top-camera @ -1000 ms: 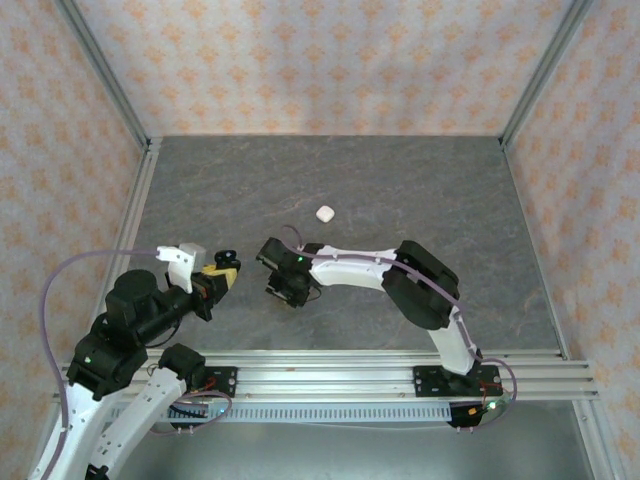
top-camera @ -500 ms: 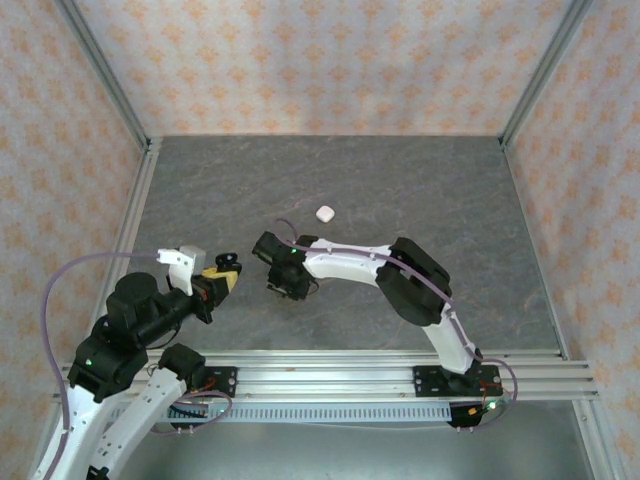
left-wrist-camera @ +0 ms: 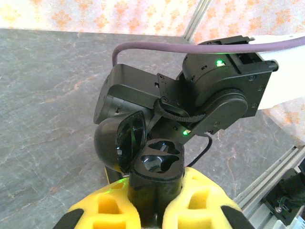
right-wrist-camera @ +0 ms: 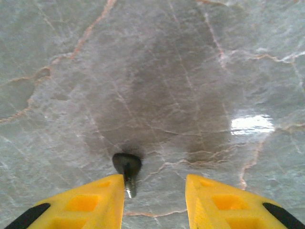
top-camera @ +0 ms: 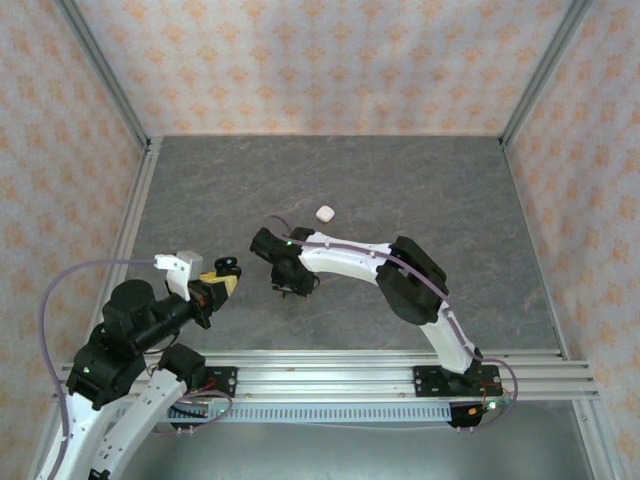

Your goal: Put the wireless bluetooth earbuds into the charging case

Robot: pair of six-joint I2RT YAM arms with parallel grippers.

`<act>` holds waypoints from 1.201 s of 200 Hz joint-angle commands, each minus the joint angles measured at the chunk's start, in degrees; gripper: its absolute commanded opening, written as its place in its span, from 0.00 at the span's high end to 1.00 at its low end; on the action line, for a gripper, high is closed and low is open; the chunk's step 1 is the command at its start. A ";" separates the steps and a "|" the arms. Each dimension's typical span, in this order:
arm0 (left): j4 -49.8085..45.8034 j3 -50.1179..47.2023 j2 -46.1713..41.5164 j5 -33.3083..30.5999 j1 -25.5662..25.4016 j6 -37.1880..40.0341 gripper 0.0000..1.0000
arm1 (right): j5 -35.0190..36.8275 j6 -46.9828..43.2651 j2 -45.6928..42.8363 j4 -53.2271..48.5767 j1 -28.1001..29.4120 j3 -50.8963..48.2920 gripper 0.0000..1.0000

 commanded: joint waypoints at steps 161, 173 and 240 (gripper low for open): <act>3.26 -1.82 2.03 0.99 0.27 -0.36 1.00 | -2.38 -6.62 6.19 -3.35 -1.76 7.28 0.70; 2.97 -2.07 2.23 1.16 0.27 0.29 1.00 | -2.51 -7.17 6.94 -4.11 -1.85 8.07 0.72; 4.05 -4.38 1.34 1.79 0.27 0.04 1.00 | -3.23 -9.47 7.11 -5.85 -1.88 8.32 0.83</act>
